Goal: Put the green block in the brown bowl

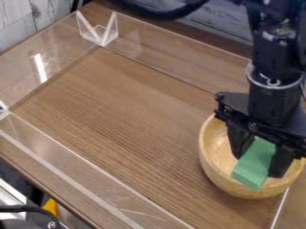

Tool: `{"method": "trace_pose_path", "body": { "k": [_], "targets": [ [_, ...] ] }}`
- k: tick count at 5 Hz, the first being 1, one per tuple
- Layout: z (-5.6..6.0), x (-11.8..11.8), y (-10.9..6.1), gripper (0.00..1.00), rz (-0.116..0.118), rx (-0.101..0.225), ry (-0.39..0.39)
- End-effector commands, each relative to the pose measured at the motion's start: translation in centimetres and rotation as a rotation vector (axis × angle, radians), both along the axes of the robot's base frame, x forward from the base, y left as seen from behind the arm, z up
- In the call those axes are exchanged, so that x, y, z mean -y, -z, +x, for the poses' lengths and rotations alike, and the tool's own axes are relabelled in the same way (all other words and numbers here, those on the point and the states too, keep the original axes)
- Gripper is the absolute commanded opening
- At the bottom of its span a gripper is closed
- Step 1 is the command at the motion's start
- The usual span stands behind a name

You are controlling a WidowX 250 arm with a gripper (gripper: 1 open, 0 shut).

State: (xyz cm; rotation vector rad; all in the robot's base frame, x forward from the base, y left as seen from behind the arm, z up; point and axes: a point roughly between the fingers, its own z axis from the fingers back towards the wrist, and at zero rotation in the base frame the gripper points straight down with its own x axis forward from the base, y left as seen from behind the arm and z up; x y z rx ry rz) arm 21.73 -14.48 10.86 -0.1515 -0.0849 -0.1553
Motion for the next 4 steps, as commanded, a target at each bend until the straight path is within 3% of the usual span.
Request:
{"method": "trace_pose_path", "body": {
  "k": [1, 4],
  "targets": [
    [0.27, 0.37, -0.2, 0.0, -0.014, 0.042, 0.048],
    [0.32, -0.36, -0.71, 0.0, -0.029, 0.059, 0.073]
  ]
}}
